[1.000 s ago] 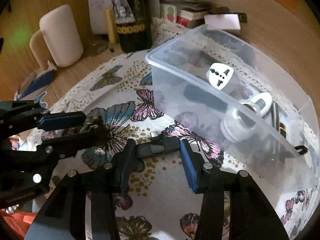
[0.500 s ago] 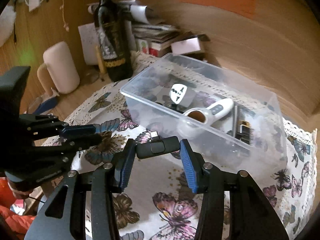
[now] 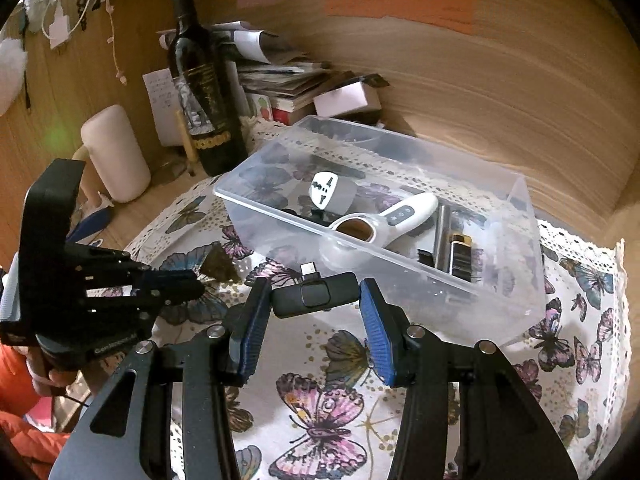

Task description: Organize rigid objects

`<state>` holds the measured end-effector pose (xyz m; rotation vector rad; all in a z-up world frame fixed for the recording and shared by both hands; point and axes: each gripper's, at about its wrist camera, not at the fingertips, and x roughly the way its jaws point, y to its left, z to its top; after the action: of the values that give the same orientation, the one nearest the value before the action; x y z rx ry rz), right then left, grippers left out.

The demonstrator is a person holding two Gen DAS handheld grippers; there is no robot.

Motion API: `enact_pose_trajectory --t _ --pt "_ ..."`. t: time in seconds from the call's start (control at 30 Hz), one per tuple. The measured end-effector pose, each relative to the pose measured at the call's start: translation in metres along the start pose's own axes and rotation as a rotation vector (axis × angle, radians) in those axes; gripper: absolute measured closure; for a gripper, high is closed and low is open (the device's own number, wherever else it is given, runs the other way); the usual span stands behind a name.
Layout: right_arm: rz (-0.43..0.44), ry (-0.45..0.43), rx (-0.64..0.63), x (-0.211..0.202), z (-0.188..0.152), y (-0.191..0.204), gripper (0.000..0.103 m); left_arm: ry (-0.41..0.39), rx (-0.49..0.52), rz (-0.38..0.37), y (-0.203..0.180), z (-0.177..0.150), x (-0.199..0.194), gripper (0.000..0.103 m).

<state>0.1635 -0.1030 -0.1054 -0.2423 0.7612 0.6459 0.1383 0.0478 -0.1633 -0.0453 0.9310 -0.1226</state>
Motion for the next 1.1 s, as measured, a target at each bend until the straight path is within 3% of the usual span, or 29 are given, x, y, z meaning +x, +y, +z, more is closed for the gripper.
enact_pose_trajectory --t 0.13,0.47,0.83,1.1 --pt "0.002 -0.004 0.001 -0.001 -0.001 -0.004 0.061 -0.015 0.004 0.031 -0.002 0.006 0.0 0.064" --pt "-0.008 -0.029 0.02 -0.01 -0.003 -0.016 0.061 0.053 -0.065 0.002 0.012 0.031 0.032 0.066" --pt "-0.055 -0.062 0.063 -0.02 0.003 -0.042 0.061 -0.031 -0.025 0.002 -0.007 0.029 0.0 0.067" --pt "-0.116 -0.071 0.096 -0.019 0.012 -0.064 0.061 -0.183 0.038 -0.014 -0.03 0.051 -0.044 0.067"
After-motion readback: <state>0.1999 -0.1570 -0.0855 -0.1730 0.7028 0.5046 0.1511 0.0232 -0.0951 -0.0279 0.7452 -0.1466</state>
